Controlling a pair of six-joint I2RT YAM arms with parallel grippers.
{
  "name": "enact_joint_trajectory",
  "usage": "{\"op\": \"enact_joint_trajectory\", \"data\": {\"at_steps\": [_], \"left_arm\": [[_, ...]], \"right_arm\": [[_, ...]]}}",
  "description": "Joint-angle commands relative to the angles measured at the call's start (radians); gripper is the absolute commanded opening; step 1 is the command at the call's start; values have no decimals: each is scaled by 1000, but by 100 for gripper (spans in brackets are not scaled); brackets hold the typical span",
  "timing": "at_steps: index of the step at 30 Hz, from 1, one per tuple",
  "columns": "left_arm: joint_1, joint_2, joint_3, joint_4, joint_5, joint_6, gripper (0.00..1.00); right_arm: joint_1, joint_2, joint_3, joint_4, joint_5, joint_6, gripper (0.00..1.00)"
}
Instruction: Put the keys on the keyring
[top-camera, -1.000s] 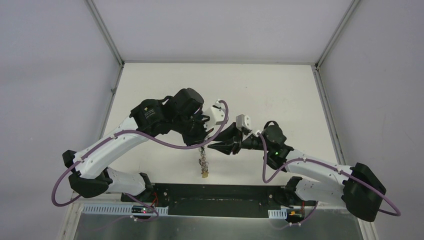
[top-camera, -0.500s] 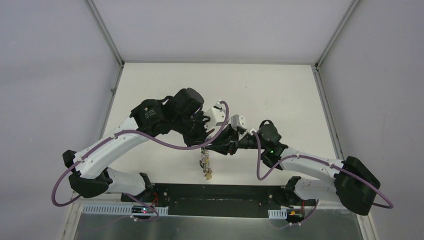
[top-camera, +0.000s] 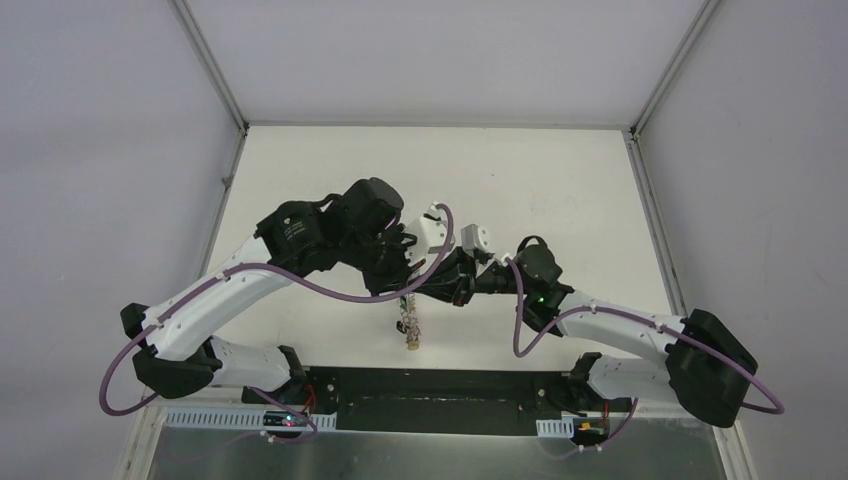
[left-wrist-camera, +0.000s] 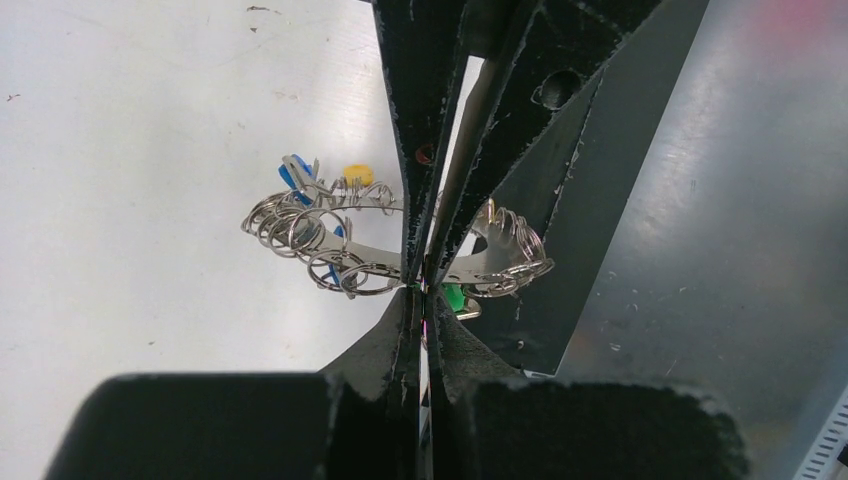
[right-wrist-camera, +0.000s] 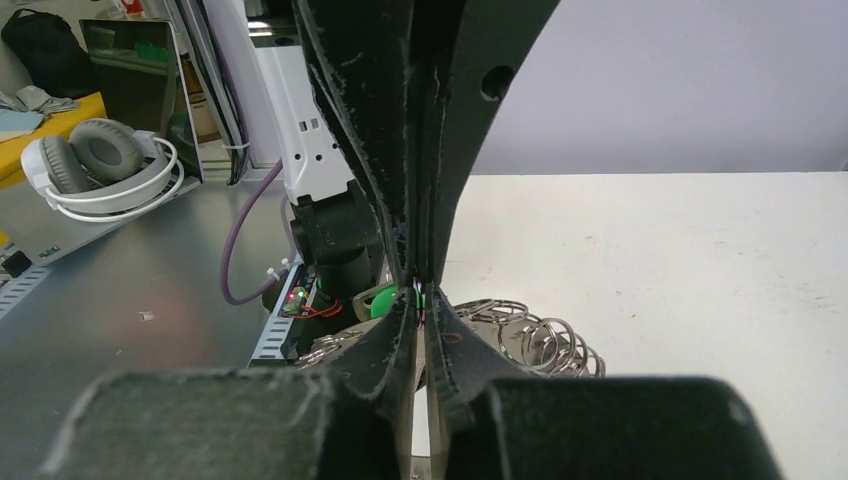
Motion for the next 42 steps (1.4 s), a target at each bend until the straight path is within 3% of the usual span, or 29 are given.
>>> {"op": "enact_joint_trajectory", "data": {"at_steps": [1, 12, 18, 23, 31, 33, 38, 42], "left_arm": [[-10, -41, 4, 76, 38, 22, 0], [-12, -66, -22, 104, 58, 35, 0], [-12, -81, -39, 123, 63, 41, 0], [-12, -83, -44, 129, 68, 36, 0], [-11, -107, -63, 155, 46, 32, 0], [-11, -125, -80, 182, 15, 13, 7], [-12, -218, -186, 330, -95, -69, 38], [-11, -315, -313, 447, -127, -99, 45]], "right_arm": [[6, 23, 55, 25, -23, 20, 7], [5, 31, 67, -11, -30, 15, 9], [5, 24, 64, -22, -18, 15, 25], [6, 17, 61, -31, -17, 4, 0], [4, -7, 44, -32, 2, 2, 0], [4, -18, 37, -32, 5, 1, 0], [3, -38, 26, -32, -1, 7, 0], [3, -52, 19, -32, 6, 9, 0]]}}
